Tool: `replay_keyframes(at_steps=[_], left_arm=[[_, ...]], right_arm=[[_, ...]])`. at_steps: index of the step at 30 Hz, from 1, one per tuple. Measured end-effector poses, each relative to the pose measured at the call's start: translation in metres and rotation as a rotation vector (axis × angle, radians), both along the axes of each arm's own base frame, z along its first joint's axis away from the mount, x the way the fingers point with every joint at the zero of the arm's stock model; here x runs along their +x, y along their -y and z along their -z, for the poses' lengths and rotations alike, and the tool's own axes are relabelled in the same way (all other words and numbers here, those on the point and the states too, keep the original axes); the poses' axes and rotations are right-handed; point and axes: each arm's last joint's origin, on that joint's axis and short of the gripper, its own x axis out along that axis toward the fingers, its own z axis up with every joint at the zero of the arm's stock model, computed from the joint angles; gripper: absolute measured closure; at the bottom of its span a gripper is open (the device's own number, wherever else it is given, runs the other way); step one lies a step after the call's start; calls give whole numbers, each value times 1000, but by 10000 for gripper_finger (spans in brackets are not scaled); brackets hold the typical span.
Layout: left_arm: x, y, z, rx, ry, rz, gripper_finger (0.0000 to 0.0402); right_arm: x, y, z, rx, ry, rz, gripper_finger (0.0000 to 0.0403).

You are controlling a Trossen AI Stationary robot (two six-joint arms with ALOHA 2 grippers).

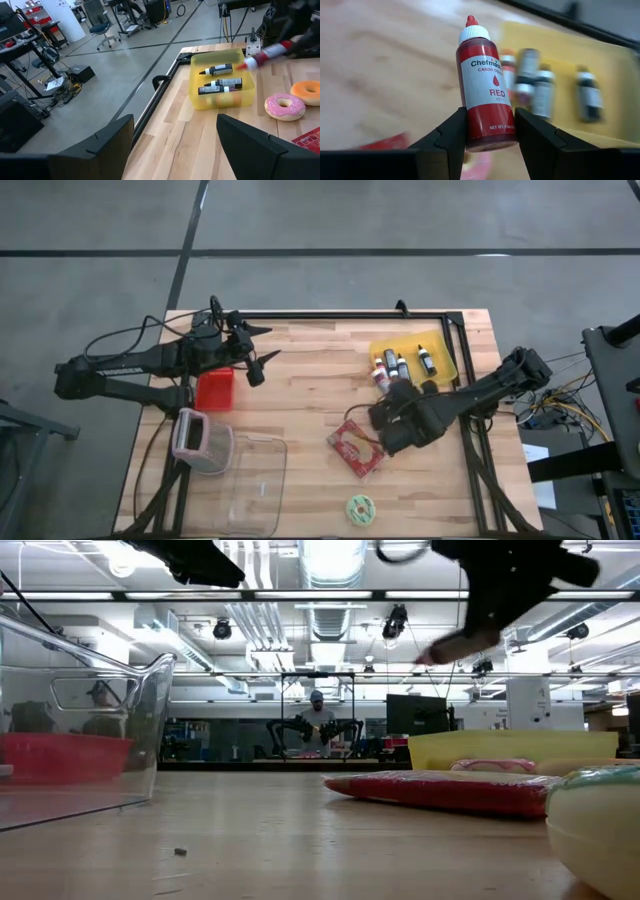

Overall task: Pick & Place Food Item
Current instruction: Put the red food coloring bottle into the yellow bin

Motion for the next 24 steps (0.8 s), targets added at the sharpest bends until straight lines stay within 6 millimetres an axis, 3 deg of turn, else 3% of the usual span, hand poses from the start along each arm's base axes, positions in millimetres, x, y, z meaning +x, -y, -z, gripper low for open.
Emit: replay_keyframes(at_steps=[4, 14, 24], left_arm=[[0, 0, 0, 0, 0, 0, 113], [0, 0, 0, -1, 0, 2, 113], [0, 0, 0, -1, 0, 2, 113]], right_arm=[[-11, 8, -3, -22, -45, 108, 255], [-20, 26, 3, -29, -78, 173, 255], [-39, 53, 33, 3, -71, 289, 255]])
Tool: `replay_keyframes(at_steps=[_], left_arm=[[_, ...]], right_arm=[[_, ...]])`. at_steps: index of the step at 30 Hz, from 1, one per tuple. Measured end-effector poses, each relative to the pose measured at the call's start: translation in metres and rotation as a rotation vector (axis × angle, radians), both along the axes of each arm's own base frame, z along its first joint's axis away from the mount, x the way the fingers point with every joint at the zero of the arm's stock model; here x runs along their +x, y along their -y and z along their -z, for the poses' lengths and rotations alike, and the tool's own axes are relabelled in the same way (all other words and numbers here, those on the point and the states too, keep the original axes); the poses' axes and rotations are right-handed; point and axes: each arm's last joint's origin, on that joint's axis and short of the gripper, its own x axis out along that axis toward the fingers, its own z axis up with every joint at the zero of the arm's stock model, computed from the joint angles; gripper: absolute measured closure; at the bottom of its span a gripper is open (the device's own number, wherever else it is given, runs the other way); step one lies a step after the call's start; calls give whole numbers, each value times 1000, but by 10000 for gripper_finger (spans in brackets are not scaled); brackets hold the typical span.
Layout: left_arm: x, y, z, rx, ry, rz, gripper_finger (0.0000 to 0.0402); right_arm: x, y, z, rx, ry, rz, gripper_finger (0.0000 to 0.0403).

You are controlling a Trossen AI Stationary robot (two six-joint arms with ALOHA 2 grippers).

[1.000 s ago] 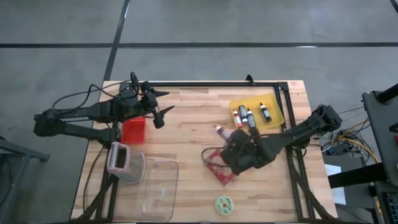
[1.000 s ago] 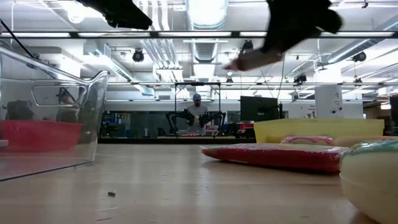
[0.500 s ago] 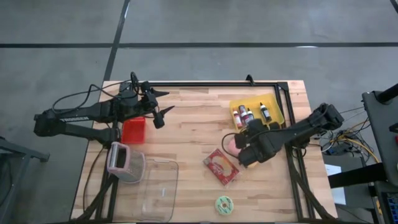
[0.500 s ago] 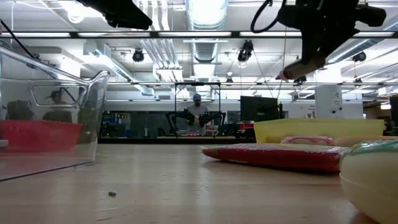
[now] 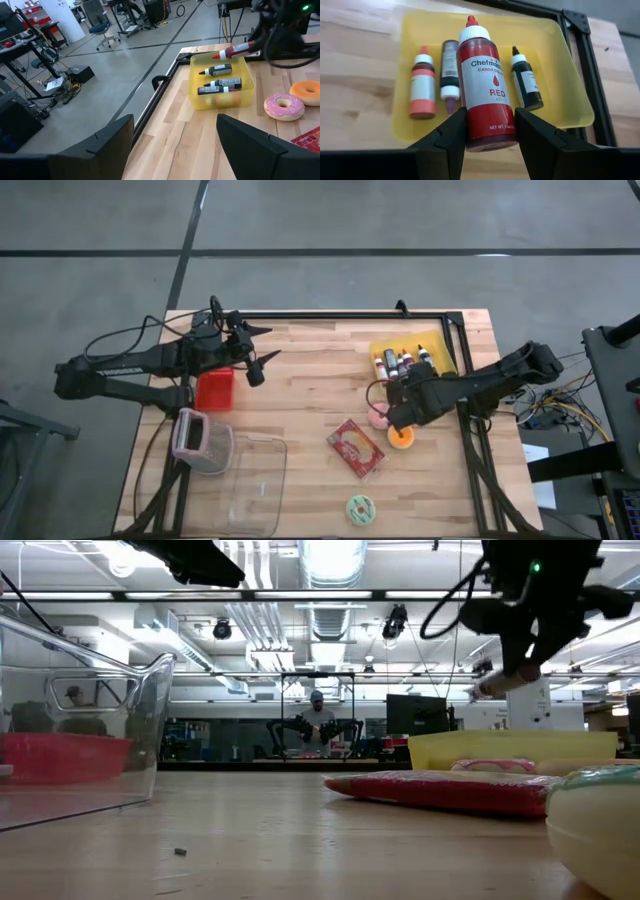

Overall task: Pick & Place Food Item
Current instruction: Put the red food coloring bottle into the yellow bin

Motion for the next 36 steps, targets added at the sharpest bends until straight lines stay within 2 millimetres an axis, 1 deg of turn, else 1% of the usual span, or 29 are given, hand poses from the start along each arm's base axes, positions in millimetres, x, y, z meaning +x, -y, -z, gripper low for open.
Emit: replay_keyframes(at_steps=[6, 12, 19, 25, 29, 36], left_arm=[[0, 0, 0, 0, 0, 0, 113], [0, 0, 0, 1, 0, -3, 113], [0, 0, 0, 1, 0, -2, 113], [0, 0, 0, 1, 0, -3, 113], [0, 0, 0, 1, 0, -3, 113], [0, 0, 0, 1, 0, -2, 113]], right_arm=[[-15, 19, 29, 21, 38, 27, 255], [-25, 44, 39, 42, 78, 42, 255], [-23, 71, 42, 108, 43, 34, 255], [-20, 92, 50, 185, -4, 46, 255], [-17, 100, 55, 205, -16, 55, 255], [-15, 108, 68, 257, -48, 126, 255]])
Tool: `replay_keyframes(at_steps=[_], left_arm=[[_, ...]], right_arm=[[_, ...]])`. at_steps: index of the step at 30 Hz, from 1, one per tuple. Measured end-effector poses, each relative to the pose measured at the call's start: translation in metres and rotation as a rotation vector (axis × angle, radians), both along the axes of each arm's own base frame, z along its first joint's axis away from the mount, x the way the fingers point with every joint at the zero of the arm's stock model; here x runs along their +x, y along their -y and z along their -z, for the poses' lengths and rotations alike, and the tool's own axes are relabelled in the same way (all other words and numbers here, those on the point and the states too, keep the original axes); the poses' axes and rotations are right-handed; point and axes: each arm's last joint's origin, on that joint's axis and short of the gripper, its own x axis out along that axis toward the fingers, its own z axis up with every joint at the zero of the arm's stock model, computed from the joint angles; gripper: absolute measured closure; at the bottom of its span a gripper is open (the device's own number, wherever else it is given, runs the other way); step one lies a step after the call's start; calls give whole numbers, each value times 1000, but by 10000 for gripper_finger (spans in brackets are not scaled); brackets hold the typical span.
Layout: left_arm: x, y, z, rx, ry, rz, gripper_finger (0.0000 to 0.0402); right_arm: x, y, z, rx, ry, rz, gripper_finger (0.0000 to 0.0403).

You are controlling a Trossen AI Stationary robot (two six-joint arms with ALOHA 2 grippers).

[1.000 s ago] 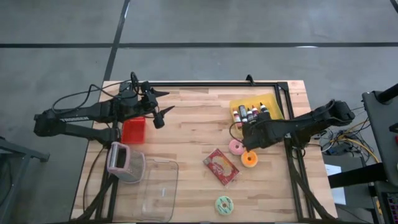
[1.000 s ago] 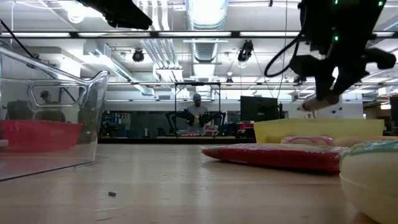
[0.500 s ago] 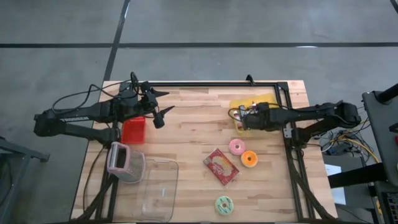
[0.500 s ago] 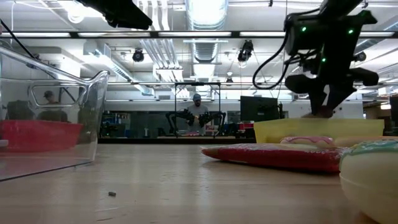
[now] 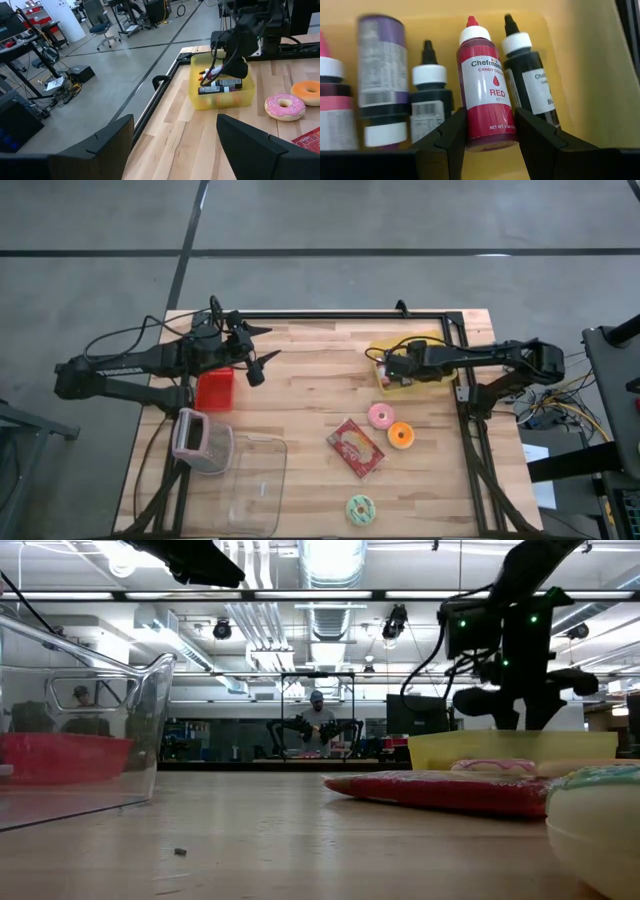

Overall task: Pick & Place Food Item
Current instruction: Put the red food coloring bottle into the yellow bin, then put the popcorn pack into the transparent bin

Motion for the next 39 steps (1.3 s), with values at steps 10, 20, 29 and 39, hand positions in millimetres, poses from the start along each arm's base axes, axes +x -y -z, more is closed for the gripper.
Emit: replay_keyframes(at_steps=[10, 20, 29, 39], left_arm=[[0, 0, 0, 0, 0, 0, 113], [0, 0, 0, 0, 0, 1, 113], [0, 0, 0, -1, 0, 2, 113], [0, 0, 0, -1, 0, 2, 113]], right_arm=[[6, 3, 15, 24, -51, 6, 255], [8, 4, 16, 13, -33, 9, 219], [8, 5, 16, -7, -34, 5, 171], [9, 5, 16, -7, -32, 5, 160]])
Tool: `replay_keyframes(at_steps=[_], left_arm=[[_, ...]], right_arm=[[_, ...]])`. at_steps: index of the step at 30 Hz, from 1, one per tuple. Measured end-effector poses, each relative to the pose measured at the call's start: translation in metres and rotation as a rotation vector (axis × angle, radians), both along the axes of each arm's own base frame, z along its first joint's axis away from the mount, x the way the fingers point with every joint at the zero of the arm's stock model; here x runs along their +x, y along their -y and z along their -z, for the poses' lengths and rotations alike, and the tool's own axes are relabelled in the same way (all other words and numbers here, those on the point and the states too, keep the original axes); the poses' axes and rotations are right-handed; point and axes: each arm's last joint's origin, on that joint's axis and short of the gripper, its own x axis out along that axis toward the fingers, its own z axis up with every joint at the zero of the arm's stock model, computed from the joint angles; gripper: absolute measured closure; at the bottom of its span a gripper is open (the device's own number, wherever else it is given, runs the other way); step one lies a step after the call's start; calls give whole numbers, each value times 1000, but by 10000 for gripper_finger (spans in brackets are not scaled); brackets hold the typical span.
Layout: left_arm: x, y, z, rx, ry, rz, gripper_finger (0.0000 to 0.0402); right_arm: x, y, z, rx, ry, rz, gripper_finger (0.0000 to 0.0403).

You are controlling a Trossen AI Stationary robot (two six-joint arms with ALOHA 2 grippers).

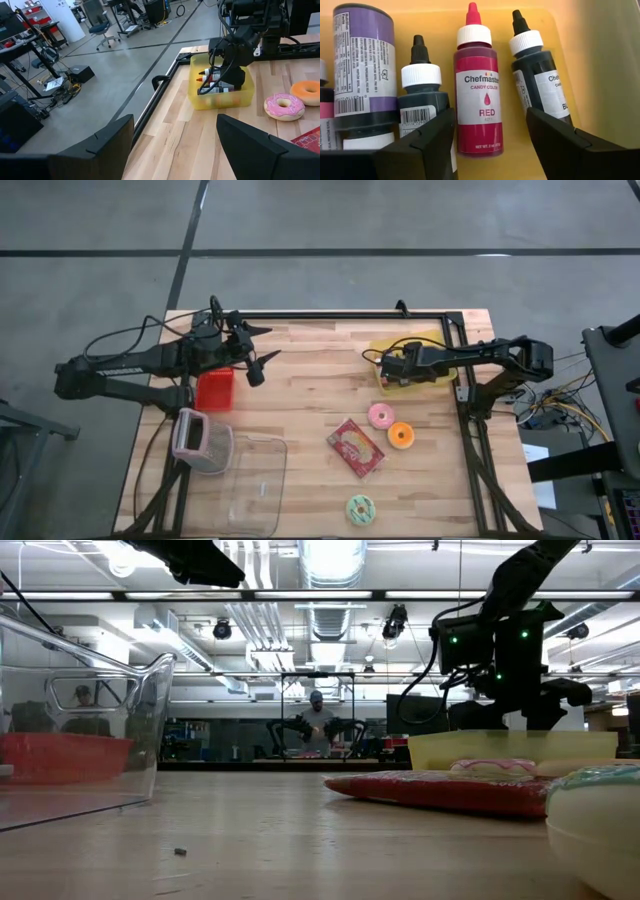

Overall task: Pick & Place Food Item
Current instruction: Put the popcorn pack into the transparent bin

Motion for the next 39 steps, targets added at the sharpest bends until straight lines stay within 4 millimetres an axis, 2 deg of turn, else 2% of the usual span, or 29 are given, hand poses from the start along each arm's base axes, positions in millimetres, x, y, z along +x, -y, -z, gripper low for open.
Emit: replay_keyframes(at_steps=[8, 12, 15, 17, 22, 27, 29, 31, 35, 39], left_arm=[[0, 0, 0, 1, 0, -3, 113], [0, 0, 0, 1, 0, -3, 113], [0, 0, 0, 1, 0, -3, 113], [0, 0, 0, 1, 0, -3, 113], [0, 0, 0, 1, 0, -3, 113], [0, 0, 0, 1, 0, -2, 113], [0, 0, 0, 1, 0, -3, 113], [0, 0, 0, 1, -1, -3, 113], [0, 0, 0, 1, -1, -2, 113], [0, 0, 0, 1, -1, -2, 113]], right_arm=[[-1, 0, -4, -4, 14, 10, 165], [-1, 0, -27, -23, 80, 16, 171], [-1, -2, -50, -43, 147, -41, 172], [0, -4, -66, -66, 200, -119, 172], [8, -12, -97, -169, 340, -447, 172], [18, -18, -116, -160, 586, -789, 172], [23, -22, -117, -130, 668, -950, 172], [26, -24, -115, -97, 723, -1039, 172], [34, -26, -99, -5, 733, -981, 172], [48, -44, -84, 100, 715, -1014, 172]])
